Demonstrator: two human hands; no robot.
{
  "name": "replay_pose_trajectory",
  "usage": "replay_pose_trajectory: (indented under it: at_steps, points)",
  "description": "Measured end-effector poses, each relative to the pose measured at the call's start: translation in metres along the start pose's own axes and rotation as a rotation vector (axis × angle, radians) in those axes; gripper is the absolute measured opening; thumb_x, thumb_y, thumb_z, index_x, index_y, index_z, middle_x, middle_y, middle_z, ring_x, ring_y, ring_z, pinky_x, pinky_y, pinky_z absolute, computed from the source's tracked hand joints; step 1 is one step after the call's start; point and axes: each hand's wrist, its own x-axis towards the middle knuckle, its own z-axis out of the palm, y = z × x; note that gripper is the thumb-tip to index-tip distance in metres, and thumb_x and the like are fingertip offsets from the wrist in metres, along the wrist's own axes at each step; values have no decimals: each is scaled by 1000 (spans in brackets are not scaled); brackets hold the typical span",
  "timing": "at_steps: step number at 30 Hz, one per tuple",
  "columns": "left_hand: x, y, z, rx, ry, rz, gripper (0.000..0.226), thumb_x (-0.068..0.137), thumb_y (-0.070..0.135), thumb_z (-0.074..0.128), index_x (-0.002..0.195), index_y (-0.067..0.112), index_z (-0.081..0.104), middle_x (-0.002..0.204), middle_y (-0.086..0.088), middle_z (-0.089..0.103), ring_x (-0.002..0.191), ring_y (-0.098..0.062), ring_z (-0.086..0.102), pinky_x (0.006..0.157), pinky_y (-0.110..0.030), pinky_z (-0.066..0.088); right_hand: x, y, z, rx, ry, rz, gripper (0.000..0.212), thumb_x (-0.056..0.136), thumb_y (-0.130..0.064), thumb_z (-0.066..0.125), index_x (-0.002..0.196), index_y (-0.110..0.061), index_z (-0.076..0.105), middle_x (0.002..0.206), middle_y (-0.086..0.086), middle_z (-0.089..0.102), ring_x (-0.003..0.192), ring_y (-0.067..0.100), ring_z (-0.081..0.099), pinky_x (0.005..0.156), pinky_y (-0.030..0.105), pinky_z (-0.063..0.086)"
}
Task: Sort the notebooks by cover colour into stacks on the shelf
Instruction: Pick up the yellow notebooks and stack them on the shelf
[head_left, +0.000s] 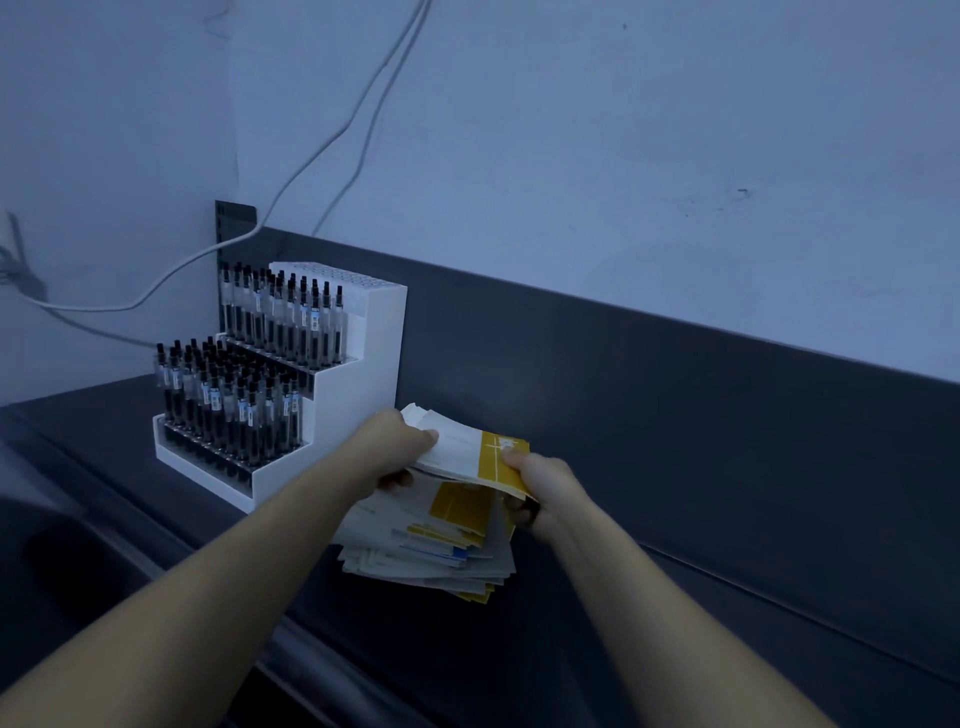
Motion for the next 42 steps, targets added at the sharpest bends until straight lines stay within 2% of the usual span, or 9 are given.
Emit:
replay_pose_trajectory:
  at_steps: [4, 8, 11, 15, 21, 27, 33, 38, 42]
  points:
    - [8, -6, -4, 287, 90, 70, 46, 95, 35, 53, 132, 6, 48, 117, -9, 57, 93, -21, 51, 77, -31, 43, -2, 1, 10, -43, -8, -20, 14, 96, -21, 55, 104, -9, 50, 86, 8, 58, 73, 20, 57, 63, 34, 51]
    - [14, -12, -6, 600, 159, 98, 41, 93, 45, 47, 121, 15, 55, 112, -2, 60, 108, -24, 56, 96, -37, 43, 2, 5, 19, -129, 8, -43, 21, 97, -22, 54, 114, -9, 49, 87, 5, 57, 79, 19, 56, 73, 33, 48]
    - [15, -13, -3, 622, 157, 119, 41, 94, 46, 45, 119, 15, 55, 117, -4, 60, 111, -24, 55, 97, -38, 43, 4, 4, 19, -139, 26, -51, 13, 97, -17, 54, 104, -9, 47, 84, 4, 55, 72, 16, 54, 64, 29, 47]
    - [16, -12, -5, 560, 157, 116, 39, 94, 45, 46, 114, 14, 57, 91, 1, 55, 101, -22, 57, 95, -40, 46, 8, 0, 19, -142, 62, -84, 13, 94, -15, 57, 103, -9, 51, 89, 7, 58, 75, 18, 56, 60, 28, 47]
    - [16, -10, -5, 480, 146, 124, 45, 93, 48, 48, 116, 10, 57, 104, -6, 60, 102, -25, 58, 86, -35, 48, 7, -2, 24, -22, 33, -62, 12, 93, -6, 55, 82, -8, 50, 87, 11, 60, 97, 31, 63, 94, 50, 51]
    - [14, -10, -4, 485, 146, 143, 42, 91, 58, 44, 85, 17, 50, 84, -1, 55, 99, -26, 58, 94, -41, 45, 7, -2, 19, 35, 19, -21, 19, 90, -4, 60, 108, -1, 55, 91, 15, 63, 79, 27, 63, 70, 40, 56]
    - [9, 5, -6, 48, 78, 181, 40, 97, 36, 48, 108, -1, 59, 102, -14, 60, 97, -30, 59, 78, -34, 44, -4, -10, 7, 226, 6, 26, 2, 93, -2, 56, 94, -1, 55, 82, 16, 62, 66, 25, 60, 35, 21, 46]
    - [2, 18, 2, -344, -76, 28, 36, 92, 4, 58, 124, -1, 44, 120, -18, 54, 102, -30, 57, 79, -37, 53, -15, -7, -7, 199, 27, -39, 5, 94, -9, 57, 88, -8, 57, 78, 9, 66, 64, 21, 61, 41, 23, 45]
    - [-6, 20, 22, -425, -183, 28, 36, 92, -3, 55, 126, -6, 43, 120, -20, 54, 91, -28, 58, 58, -35, 53, -23, 2, -29, 109, 141, -158, 4, 94, -11, 56, 97, -13, 57, 89, 8, 66, 77, 23, 63, 58, 31, 53]
